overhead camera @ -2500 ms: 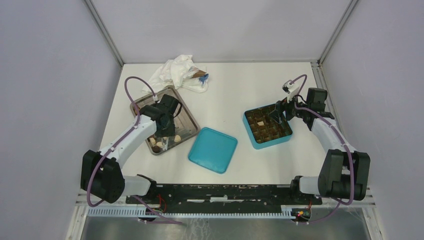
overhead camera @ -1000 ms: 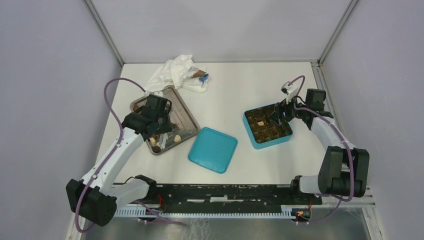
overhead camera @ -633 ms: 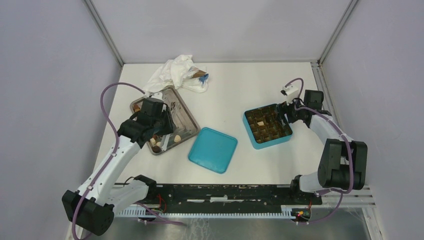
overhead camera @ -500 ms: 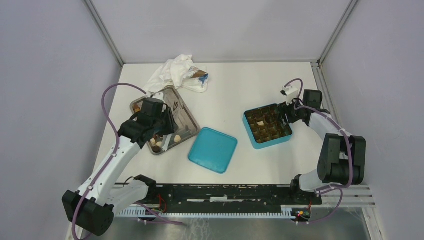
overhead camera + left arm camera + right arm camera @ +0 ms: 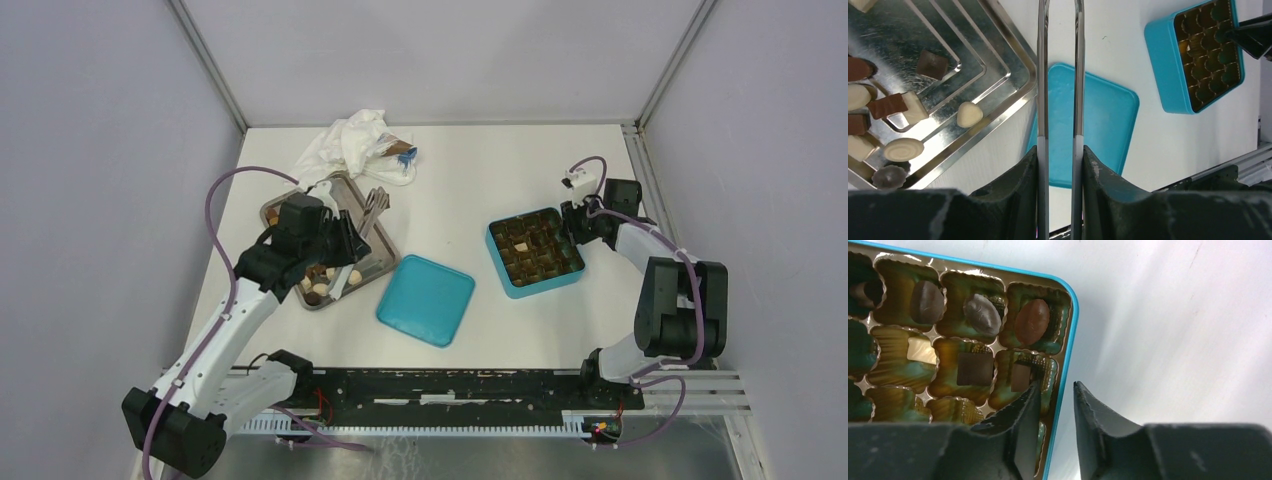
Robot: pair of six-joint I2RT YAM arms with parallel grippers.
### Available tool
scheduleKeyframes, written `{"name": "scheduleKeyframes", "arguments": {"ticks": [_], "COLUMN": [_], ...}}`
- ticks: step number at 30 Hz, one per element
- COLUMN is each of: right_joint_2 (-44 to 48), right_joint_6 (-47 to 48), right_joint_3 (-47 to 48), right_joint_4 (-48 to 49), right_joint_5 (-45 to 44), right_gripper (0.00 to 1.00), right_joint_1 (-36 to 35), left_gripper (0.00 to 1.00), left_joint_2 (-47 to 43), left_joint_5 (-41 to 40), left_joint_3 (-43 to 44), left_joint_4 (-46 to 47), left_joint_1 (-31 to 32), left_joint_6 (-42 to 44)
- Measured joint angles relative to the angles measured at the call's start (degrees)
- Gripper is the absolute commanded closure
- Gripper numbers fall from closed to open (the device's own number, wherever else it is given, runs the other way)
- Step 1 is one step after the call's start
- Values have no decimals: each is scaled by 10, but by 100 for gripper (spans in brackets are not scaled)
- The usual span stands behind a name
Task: Pack the chocolate
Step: Pick up the packing box from the center of the board.
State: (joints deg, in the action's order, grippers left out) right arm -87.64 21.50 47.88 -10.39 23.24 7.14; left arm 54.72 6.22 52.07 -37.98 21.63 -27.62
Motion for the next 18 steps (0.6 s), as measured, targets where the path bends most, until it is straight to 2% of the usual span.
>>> {"name": "scheduleKeyframes", "arguments": {"ticks": [5,9,13,18], "right_joint_2": [-10,-10,2,72], "right_joint_6": [-7,-17,-19,-21], "right_joint_3": [0,0,-7,-34], "right_joint_4": [10,21,25,35], "right_joint_5": [0,-2,-3,-7], "right_gripper": [87,98,100,100], "right_joint_1": [0,0,0,0], "left_gripper": [98,98,98,98], "left_joint_2": [0,0,3,25], "left_joint_5": [23,33,33,16], "left_joint_3": [-7,-9,-9,-9], "left_joint_4": [26,44,68,102], "left_joint_1": [5,21,57,135], "left_joint_6": [0,-4,-5,-11]}}
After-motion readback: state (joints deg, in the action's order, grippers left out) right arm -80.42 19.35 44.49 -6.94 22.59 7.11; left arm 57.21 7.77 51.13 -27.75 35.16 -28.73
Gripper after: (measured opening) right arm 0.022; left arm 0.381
